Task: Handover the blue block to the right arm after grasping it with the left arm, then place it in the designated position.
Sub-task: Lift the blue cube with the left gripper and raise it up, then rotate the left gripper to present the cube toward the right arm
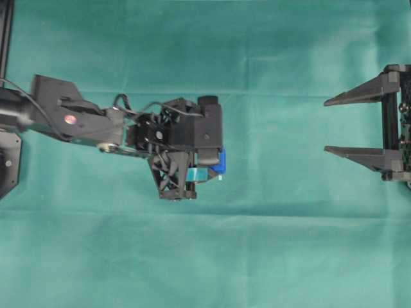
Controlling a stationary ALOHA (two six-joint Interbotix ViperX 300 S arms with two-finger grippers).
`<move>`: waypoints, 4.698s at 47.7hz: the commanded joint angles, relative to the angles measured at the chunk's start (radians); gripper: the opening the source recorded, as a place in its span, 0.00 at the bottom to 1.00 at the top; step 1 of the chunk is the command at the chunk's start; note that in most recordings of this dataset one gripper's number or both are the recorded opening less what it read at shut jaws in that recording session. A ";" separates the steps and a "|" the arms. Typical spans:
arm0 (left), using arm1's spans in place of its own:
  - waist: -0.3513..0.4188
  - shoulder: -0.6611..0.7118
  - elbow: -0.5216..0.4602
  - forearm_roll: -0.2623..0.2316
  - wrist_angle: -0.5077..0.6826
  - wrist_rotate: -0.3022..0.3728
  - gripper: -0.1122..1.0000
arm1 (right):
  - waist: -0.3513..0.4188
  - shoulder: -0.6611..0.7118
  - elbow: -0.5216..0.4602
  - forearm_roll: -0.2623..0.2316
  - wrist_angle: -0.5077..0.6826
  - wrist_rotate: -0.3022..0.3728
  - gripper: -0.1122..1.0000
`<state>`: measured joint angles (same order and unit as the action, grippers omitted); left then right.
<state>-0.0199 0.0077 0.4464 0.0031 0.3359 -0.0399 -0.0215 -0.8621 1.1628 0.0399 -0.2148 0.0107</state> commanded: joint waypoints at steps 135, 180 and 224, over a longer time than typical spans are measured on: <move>-0.006 -0.265 -0.127 0.011 0.124 0.009 0.52 | -0.002 0.003 -0.032 -0.003 0.014 -0.002 0.94; -0.006 -0.383 0.158 0.006 -0.380 0.011 0.52 | -0.002 0.003 -0.032 -0.005 0.008 -0.006 0.94; -0.005 -0.383 0.160 0.006 -0.382 0.011 0.52 | -0.002 0.002 -0.040 -0.055 0.009 -0.038 0.94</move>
<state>-0.0230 -0.3559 0.6167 0.0092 -0.0353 -0.0307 -0.0215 -0.8621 1.1551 0.0123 -0.1994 -0.0184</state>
